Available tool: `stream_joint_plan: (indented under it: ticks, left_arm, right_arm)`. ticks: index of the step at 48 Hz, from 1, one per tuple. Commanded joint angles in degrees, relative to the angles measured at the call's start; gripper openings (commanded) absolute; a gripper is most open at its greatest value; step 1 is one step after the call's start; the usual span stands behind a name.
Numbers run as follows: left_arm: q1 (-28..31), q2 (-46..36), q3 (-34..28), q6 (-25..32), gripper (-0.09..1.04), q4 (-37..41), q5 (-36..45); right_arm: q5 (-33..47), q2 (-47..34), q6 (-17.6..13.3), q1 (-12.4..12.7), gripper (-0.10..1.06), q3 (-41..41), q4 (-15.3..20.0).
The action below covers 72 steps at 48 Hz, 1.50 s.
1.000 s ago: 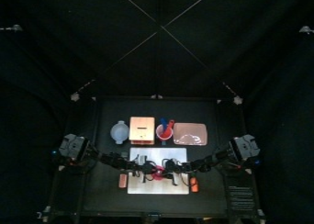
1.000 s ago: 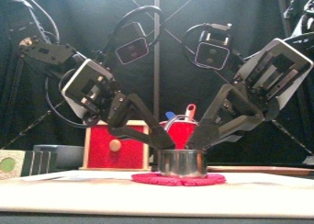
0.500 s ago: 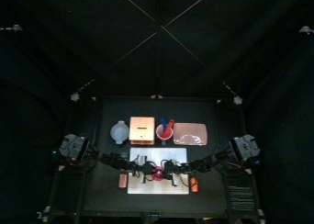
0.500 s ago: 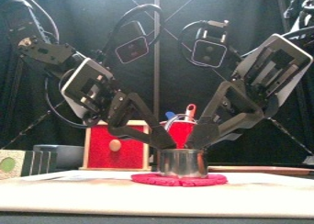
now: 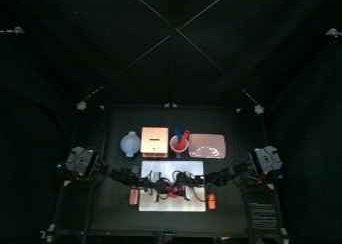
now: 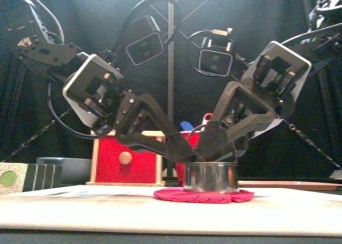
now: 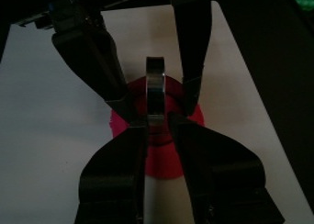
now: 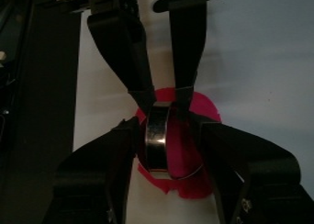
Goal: Get the cutter from the drawer then cut the dough then place the extra dough in the bowl
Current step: Cut the dough
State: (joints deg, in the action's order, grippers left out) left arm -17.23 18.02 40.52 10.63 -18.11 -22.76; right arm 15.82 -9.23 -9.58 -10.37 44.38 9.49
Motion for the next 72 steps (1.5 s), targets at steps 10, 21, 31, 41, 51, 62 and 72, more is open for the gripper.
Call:
stream_joint_plan:
  ticks: [10, 21, 31, 41, 51, 62, 72]
  left_arm:
    - [-0.53, -2.29, 1.76, 0.00, 0.65, 0.18, -2.20]
    - [0.62, -6.33, 1.14, 2.46, 0.66, 2.11, -4.31]
    - [1.76, -6.94, -1.05, 6.42, 0.66, 2.11, -5.89]
    - [1.93, -7.29, -1.32, 8.26, 0.66, 2.11, -5.89]
    - [2.46, -9.40, -0.09, 9.05, 0.66, 2.11, -5.89]
    - [2.46, -13.27, 3.43, 8.88, 0.65, 1.93, -5.89]
    - [2.46, -13.45, 7.12, 8.79, 0.64, -0.44, -6.24]
  right_arm:
    - [-0.53, 3.78, 0.09, 0.97, 0.85, -0.26, 0.00]
    - [-1.93, 6.86, 0.35, 0.97, 0.85, -0.62, -0.35]
    - [-2.02, 6.94, 0.09, 0.97, 0.85, -0.88, -1.32]
    - [-3.25, 7.03, 0.09, 0.97, 0.85, -1.23, -1.32]
    - [-5.36, 7.03, 0.18, 0.97, 0.85, -2.46, -1.58]
    - [-5.71, 7.12, 0.00, 0.97, 0.85, -3.16, -2.11]
    - [-8.35, 8.35, -0.26, 0.79, 0.85, -4.13, -2.11]
